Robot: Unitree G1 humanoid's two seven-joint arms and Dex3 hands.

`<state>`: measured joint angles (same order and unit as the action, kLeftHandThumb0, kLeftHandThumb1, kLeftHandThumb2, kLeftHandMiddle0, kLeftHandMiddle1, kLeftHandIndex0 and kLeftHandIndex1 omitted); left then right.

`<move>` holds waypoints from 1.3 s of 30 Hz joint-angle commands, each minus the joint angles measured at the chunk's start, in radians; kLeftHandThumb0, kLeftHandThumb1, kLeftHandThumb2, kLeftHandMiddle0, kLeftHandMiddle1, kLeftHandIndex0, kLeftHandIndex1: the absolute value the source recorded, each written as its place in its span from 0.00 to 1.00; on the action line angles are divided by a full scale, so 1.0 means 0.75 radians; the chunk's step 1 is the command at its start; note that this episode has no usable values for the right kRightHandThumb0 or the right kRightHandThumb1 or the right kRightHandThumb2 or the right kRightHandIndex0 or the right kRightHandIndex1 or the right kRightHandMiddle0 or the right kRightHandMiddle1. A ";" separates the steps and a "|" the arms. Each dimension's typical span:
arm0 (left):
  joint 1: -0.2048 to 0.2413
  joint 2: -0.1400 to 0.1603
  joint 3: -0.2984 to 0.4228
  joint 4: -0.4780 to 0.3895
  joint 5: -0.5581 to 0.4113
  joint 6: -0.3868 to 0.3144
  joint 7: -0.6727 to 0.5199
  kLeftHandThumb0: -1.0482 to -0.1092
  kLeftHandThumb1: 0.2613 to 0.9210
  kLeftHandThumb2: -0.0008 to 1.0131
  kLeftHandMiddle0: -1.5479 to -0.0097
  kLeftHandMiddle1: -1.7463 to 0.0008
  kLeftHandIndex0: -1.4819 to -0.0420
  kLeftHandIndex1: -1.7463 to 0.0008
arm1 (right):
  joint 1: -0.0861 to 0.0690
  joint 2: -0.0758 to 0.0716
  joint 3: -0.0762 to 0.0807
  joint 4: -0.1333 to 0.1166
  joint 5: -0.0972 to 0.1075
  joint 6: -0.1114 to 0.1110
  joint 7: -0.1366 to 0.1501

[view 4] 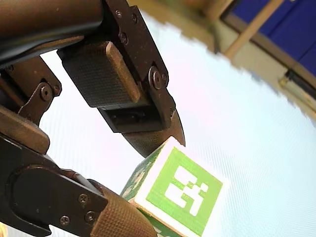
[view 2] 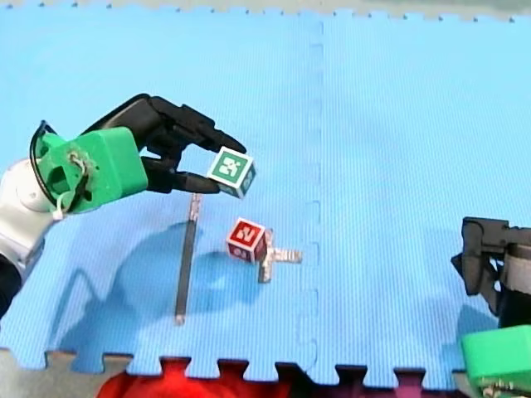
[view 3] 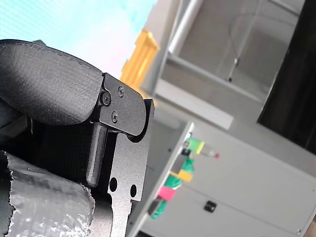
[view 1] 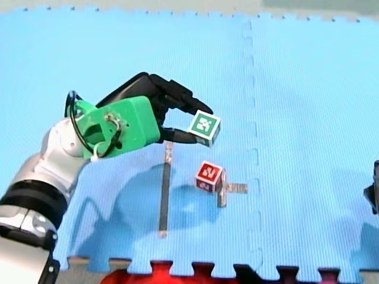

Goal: Stack cube left

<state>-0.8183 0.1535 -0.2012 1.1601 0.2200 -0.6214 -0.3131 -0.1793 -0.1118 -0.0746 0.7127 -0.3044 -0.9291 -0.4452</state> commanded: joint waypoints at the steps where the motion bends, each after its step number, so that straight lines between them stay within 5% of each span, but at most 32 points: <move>1: 0.007 -0.018 0.000 0.018 0.009 0.002 0.016 0.61 0.81 0.00 0.39 0.00 0.13 0.98 | -0.004 -0.007 -0.001 0.000 -0.002 -0.005 -0.009; 13: 0.038 -0.062 -0.001 0.058 0.032 0.059 -0.016 0.60 0.80 0.00 0.38 0.00 0.12 0.99 | 0.003 -0.007 0.002 -0.015 -0.005 0.004 -0.017; 19: 0.053 -0.049 -0.021 0.009 0.072 0.108 0.032 0.60 0.82 0.00 0.37 0.00 0.11 0.98 | 0.016 -0.004 0.003 -0.034 -0.005 0.013 -0.016; 27: 0.043 -0.057 -0.005 0.085 0.059 0.071 -0.043 0.58 0.81 0.00 0.40 0.00 0.11 0.99 | 0.018 -0.008 -0.001 -0.032 0.029 0.008 0.012; 39: 0.027 -0.034 -0.032 0.080 0.107 0.102 0.006 0.57 0.81 0.00 0.39 0.00 0.11 0.99 | 0.027 -0.015 -0.006 -0.031 -0.001 0.004 -0.016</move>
<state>-0.7905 0.1217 -0.2253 1.2220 0.2982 -0.5474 -0.3119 -0.1628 -0.1165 -0.0762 0.6919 -0.3048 -0.9237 -0.4523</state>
